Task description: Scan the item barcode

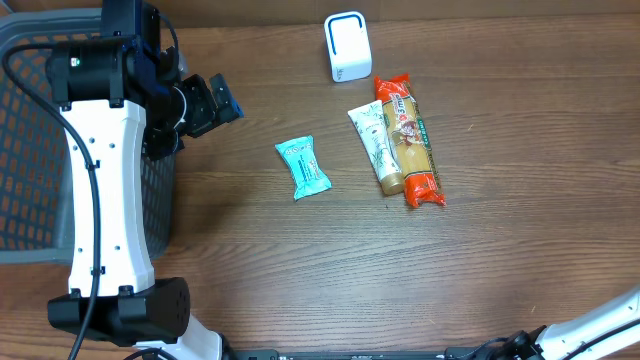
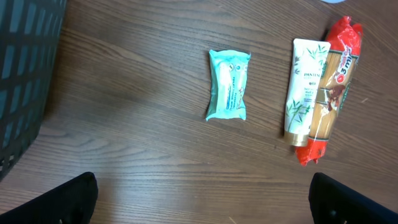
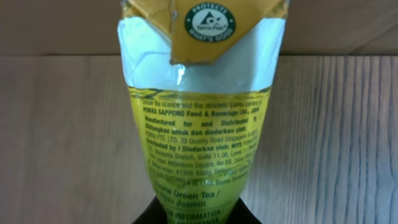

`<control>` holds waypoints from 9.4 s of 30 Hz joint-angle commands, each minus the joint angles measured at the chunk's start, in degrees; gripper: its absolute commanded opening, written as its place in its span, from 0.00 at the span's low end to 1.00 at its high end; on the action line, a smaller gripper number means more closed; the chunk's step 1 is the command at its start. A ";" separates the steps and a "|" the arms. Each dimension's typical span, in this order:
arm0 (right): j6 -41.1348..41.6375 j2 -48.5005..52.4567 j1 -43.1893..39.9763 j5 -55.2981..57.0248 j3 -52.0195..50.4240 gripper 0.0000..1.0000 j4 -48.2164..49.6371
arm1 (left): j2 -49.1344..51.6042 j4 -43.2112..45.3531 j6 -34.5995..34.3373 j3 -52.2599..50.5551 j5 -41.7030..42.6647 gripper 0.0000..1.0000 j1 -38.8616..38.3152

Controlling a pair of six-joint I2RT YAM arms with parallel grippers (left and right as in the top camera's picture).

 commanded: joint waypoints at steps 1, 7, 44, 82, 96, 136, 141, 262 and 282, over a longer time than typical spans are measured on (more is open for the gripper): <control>-0.39 0.48 -0.79 0.42 0.50 0.16 2.51 | -0.15 0.04 1.07 -0.15 -0.31 1.00 -0.48; -0.42 1.57 -0.83 0.44 0.50 0.24 2.97 | -0.15 0.04 1.07 -0.15 -0.31 1.00 -0.48; -30.14 -10.14 44.28 -36.83 -0.48 0.84 -15.72 | -0.15 0.04 1.07 -0.15 -0.33 1.00 -0.72; -7.72 4.46 86.84 -20.74 -4.26 0.66 -2.47 | -0.15 0.04 1.09 -0.15 -0.31 1.00 -0.74; -7.26 9.18 88.98 -17.94 -4.61 0.55 -0.11 | -0.15 0.04 1.09 -0.15 -0.33 0.99 -0.74; 0.24 11.63 56.54 -97.11 14.58 0.04 -5.99 | -0.15 0.04 1.07 -0.15 -0.33 1.00 -0.74; 10.47 11.63 55.74 -97.09 14.58 0.04 -4.59 | -0.15 0.04 1.09 -0.15 -0.31 1.00 -0.74; -37.81 -1.44 30.62 -42.91 8.61 0.86 -20.26 | -0.13 0.02 1.07 -0.15 -0.33 1.00 -0.74; -25.86 0.81 75.58 -7.23 1.03 0.74 -20.55 | -0.13 0.04 1.07 -0.15 -0.31 1.00 -0.76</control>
